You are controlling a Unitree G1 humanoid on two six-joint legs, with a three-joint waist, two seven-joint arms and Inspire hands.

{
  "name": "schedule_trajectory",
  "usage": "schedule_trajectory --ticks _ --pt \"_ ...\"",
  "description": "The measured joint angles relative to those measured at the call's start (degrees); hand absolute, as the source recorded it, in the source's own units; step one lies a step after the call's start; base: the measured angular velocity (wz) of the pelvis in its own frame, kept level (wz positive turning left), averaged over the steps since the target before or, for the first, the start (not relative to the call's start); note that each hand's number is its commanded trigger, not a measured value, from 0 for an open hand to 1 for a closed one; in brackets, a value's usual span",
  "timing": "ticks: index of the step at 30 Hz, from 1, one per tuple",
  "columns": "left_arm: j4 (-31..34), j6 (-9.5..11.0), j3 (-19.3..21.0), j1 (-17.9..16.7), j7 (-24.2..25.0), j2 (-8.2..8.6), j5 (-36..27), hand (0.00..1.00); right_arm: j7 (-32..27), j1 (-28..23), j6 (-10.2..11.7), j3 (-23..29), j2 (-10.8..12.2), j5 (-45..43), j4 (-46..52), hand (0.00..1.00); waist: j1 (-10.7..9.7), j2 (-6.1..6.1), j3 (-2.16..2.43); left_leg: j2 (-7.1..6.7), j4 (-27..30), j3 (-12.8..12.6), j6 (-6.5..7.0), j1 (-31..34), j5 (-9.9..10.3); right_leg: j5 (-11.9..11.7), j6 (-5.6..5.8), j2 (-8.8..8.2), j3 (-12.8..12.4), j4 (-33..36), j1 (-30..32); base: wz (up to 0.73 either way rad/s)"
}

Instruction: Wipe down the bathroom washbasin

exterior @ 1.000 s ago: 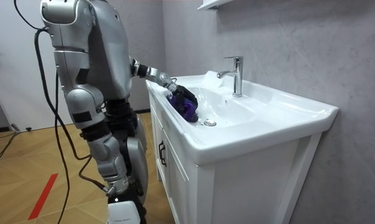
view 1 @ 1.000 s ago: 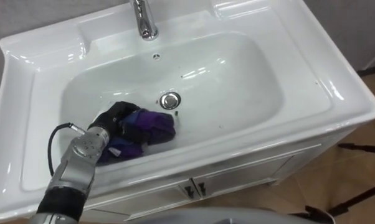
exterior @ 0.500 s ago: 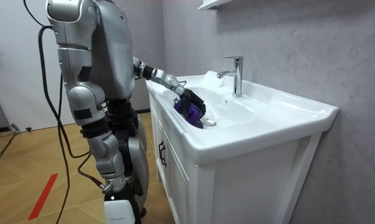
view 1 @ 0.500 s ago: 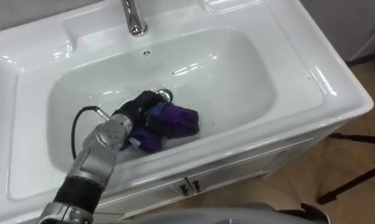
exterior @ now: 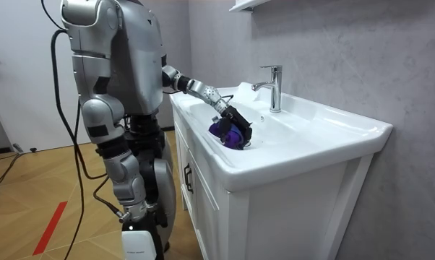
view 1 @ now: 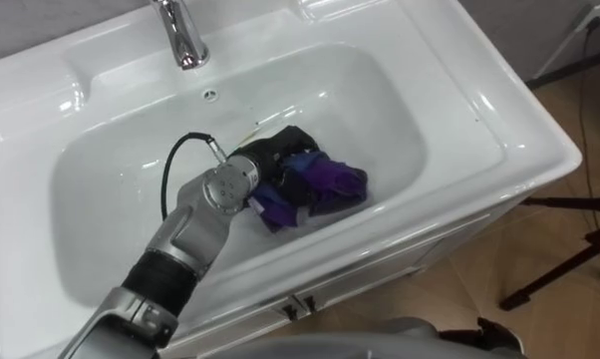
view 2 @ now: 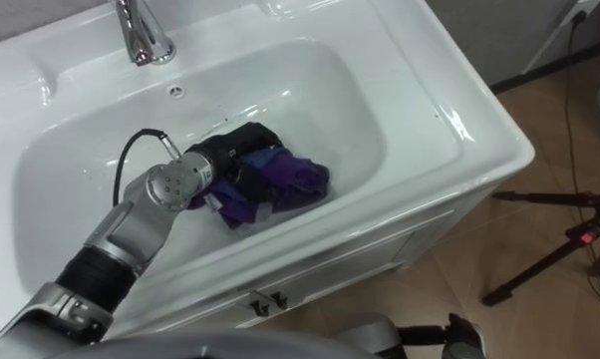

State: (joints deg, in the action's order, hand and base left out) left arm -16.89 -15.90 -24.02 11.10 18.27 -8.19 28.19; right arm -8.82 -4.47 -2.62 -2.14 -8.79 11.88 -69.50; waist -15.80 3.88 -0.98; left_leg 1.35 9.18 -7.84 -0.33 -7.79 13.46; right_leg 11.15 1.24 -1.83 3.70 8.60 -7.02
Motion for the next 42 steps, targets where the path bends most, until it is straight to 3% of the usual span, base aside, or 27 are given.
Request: schedule_trajectory --ticks 10,13,17,21,24,28,30,32,37,39,42 --pt "-1.8 -0.1 -1.0 2.5 0.4 -0.28 1.2 1.0 -0.4 -0.1 -0.2 0.0 -0.2 -1.1 -0.7 0.0 -0.4 -0.16 -0.19 -0.05 -0.1 -0.1 0.0 0.3 0.0 0.0 0.0 -0.02 -0.8 0.0 0.3 0.0" --pt "-2.3 0.0 -0.9 2.5 -0.4 -0.25 1.7 1.0 -0.6 -0.1 -0.8 0.1 -0.9 -3.3 -3.4 0.0 -1.0 -0.05 -0.23 -0.09 -0.2 -0.2 0.0 0.0 0.0 0.0 0.0 0.03 -2.1 0.0 0.2 -0.02" --pt "-6.3 1.9 0.1 2.3 -2.4 -0.23 1.9 1.0 -1.2 -1.8 -3.6 0.2 -1.5 -10.8 -4.9 0.0 -1.0 -0.07 -0.35 0.07 -1.0 -1.4 0.0 -2.1 0.0 0.0 0.0 0.31 -2.3 0.0 -1.2 -0.19" --pt "-10.8 4.3 4.9 0.3 -6.9 0.42 2.0 1.0 -1.0 -4.2 -5.7 1.9 -0.7 -15.8 -3.7 0.0 -0.8 -0.5 -0.46 0.11 -1.1 -2.1 0.0 -3.3 0.0 0.0 0.01 0.53 -3.8 0.1 -1.7 -0.25" --pt "-13.1 6.5 7.9 -2.0 -10.8 0.64 2.9 1.0 -1.0 -5.1 -6.7 3.5 -0.1 -16.8 -3.3 0.0 0.3 -1.11 -0.27 0.34 -1.5 -3.0 0.0 -4.0 0.0 0.0 0.0 0.94 -4.8 0.1 -1.5 -0.24" --pt "-19.4 8.5 13.0 -2.3 -15.8 1.22 3.0 1.0 -1.1 -5.7 -7.5 6.0 0.5 -19.0 -0.3 0.0 2.0 -2.22 0.61 0.66 -1.4 -3.2 -0.01 -4.1 0.0 0.0 -0.22 1.34 -4.9 0.2 -1.3 -0.1" --pt "-21.7 8.9 15.4 -3.1 -17.7 1.2 3.2 1.0 -1.4 -5.7 -7.4 8.5 0.5 -19.1 0.7 0.0 2.1 -2.18 0.7 0.8 -1.5 -3.2 -0.03 -4.9 0.0 -0.1 -0.34 1.48 -4.9 0.1 -2.2 0.02" --pt "-24.8 8.9 18.9 -3.5 -19.6 0.88 5.1 1.0 -2.2 -5.3 -7.5 10.4 0.5 -19.3 0.7 0.0 2.8 -1.47 1.08 1.05 -1.5 -3.3 -0.31 -5.8 0.2 0.0 -0.49 1.75 -5.3 0.1 -2.4 -0.02" --pt "-27.9 8.9 24.6 -3.5 -21.7 -0.4 7.9 1.0 -1.9 -6.2 -8.2 11.0 0.5 -20.4 0.2 0.0 5.0 -0.05 1.13 1.28 -1.7 -3.2 -0.51 -5.9 0.4 0.0 -0.5 1.98 -5.2 1.2 -1.9 0.01" --pt "-28.2 8.9 26.8 -3.8 -21.8 -0.6 7.9 1.0 -1.7 -6.3 -8.9 12.0 0.4 -20.5 0.2 0.0 5.3 0.35 1.17 1.3 -1.7 -3.1 -0.51 -5.8 0.4 0.0 -0.54 1.98 -5.2 1.3 -1.8 0.0" --pt "-28.6 8.9 29.3 -4.3 -21.6 -0.7 7.9 1.0 -1.8 -6.4 -8.8 13.9 0.1 -21.0 0.2 0.0 5.4 1.07 1.6 1.3 -1.6 -3.2 -0.52 -5.9 0.4 0.0 -0.56 1.98 -5.2 1.4 -1.9 -0.02"
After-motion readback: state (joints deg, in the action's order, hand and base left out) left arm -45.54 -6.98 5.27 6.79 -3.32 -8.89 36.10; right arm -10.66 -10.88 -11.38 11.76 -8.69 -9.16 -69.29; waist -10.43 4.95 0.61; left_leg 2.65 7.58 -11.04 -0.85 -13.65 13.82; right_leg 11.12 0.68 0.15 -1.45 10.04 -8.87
